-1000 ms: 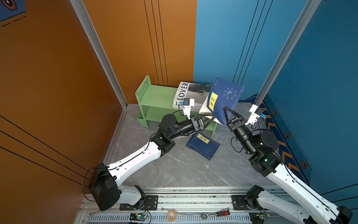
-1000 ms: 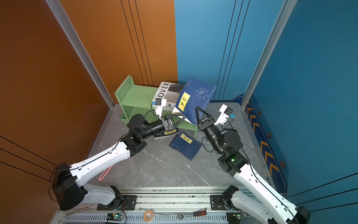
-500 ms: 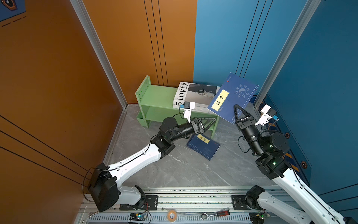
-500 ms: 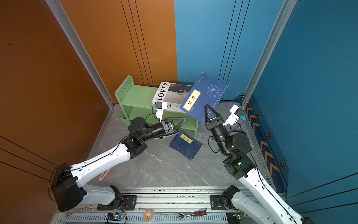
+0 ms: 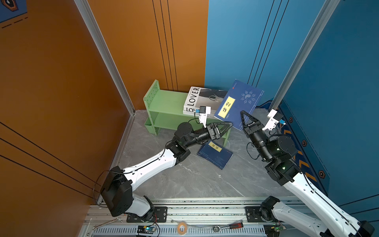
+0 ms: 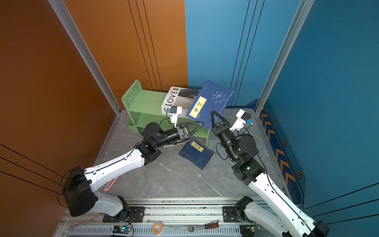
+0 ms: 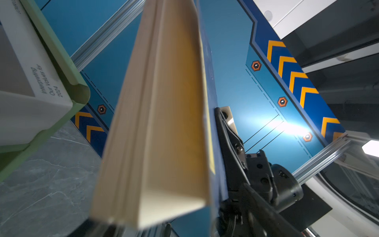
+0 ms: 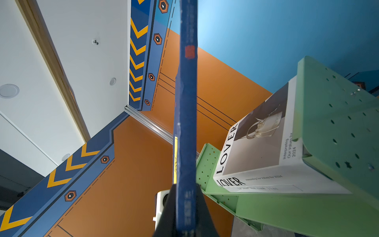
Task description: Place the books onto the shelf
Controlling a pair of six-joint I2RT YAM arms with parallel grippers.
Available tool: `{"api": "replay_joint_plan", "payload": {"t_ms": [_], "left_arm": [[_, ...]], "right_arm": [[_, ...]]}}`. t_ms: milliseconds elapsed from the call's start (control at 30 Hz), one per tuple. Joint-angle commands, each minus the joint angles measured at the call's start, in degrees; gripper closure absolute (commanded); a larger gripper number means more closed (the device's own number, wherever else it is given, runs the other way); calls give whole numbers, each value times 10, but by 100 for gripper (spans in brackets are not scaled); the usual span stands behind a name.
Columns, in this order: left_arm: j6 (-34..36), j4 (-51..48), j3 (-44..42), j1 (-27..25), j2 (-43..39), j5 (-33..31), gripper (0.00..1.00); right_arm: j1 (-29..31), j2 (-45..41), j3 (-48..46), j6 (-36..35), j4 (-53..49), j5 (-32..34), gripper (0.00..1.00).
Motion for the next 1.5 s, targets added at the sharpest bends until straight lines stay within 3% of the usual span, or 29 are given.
{"api": "replay_joint_plan", "payload": {"t_ms": [0, 133, 367, 433, 467, 567, 633, 733, 1000, 1200, 1333, 1467], "left_arm": [[-48, 85, 27, 9, 27, 13, 33], [-81, 131, 36, 9, 54, 16, 52], [-74, 133, 31, 10, 46, 27, 89], [-73, 131, 25, 17, 36, 34, 96], [-76, 126, 22, 22, 30, 42, 100], [-94, 114, 17, 47, 17, 87, 100], [-116, 102, 14, 67, 10, 135, 100], [-149, 97, -3, 94, -6, 201, 100], [-181, 60, -79, 130, -74, 299, 100], [-194, 53, -127, 123, -125, 336, 100], [-184, 21, -137, 117, -144, 354, 100], [-181, 8, -139, 110, -151, 371, 100]], "right_arm": [[10, 0, 10, 12, 39, -13, 98], [24, 8, -6, 19, 60, -2, 98], [47, 11, -19, 5, 60, 21, 96], [50, 12, -22, 1, 56, 19, 89], [50, 9, -21, -2, 48, 16, 78], [48, -8, -13, -30, -5, 14, 44], [42, -28, -4, -53, -66, 11, 29], [20, -55, 19, -94, -151, -37, 18], [-69, -105, 52, -119, -325, -157, 12], [-126, -119, 31, -87, -334, -261, 11], [-142, -121, 10, -57, -277, -329, 14], [-151, -116, 21, -57, -316, -359, 25]]}}
